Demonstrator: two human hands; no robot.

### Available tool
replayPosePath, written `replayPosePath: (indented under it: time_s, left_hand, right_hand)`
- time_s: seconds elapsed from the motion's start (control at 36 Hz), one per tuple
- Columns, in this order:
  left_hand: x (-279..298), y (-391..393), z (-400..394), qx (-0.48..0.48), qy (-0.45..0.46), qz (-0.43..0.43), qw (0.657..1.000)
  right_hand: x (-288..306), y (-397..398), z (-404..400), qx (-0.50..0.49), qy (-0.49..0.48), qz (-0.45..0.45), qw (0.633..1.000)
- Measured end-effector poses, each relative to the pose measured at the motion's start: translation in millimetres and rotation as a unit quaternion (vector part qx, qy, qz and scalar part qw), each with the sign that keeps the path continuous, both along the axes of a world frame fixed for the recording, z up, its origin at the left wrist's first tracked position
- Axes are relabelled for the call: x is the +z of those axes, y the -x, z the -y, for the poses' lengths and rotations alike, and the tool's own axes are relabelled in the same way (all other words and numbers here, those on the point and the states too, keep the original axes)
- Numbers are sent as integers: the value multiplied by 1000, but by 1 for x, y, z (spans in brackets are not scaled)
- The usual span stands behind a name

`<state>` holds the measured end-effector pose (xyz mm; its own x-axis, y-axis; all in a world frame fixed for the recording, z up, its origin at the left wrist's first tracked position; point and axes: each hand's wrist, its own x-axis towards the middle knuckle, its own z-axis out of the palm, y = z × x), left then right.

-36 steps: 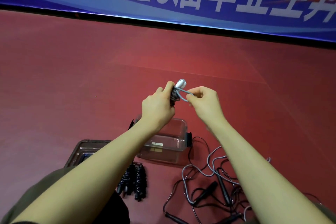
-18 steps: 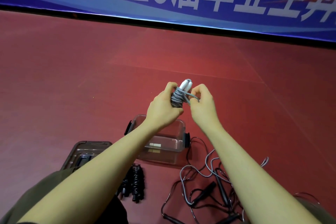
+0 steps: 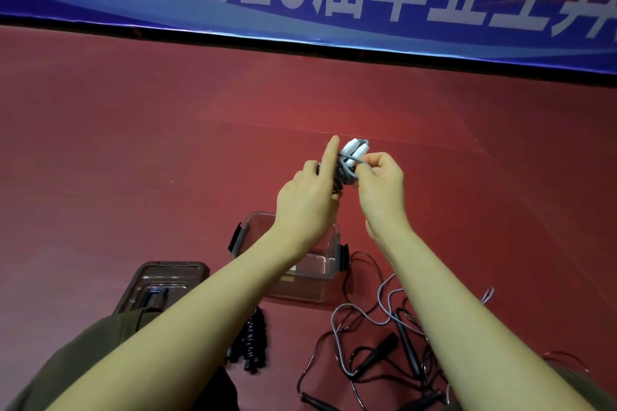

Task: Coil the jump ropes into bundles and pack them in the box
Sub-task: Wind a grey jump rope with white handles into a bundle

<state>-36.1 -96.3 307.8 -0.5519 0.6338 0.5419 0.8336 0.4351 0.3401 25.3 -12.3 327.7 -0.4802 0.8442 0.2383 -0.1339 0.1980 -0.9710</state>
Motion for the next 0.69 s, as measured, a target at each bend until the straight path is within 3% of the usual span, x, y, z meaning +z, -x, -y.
replayPosePath:
  time_s: [0.14, 0.33, 0.44, 0.5, 0.61, 0.69]
  left_hand:
    - [-13, -2, -4, 87, -24, -28, 996]
    - [-2, 8, -2, 11, -44, 157, 987]
    - [10, 17, 2, -131, -72, 360, 921]
    - [13, 23, 5, -190, -68, 421, 884]
    - [7, 26, 8, -236, -73, 478, 843]
    - [4, 24, 8, -248, -81, 484, 835]
  right_hand:
    - [1, 3, 13, 34, -31, -4, 999]
    - [3, 4, 13, 93, -93, 17, 991]
    - [4, 1, 0, 105, -106, 29, 988]
    - [6, -2, -4, 117, -119, 33, 985]
    - [6, -4, -6, 123, -116, 31, 985]
    - [4, -5, -7, 123, -100, 25, 987]
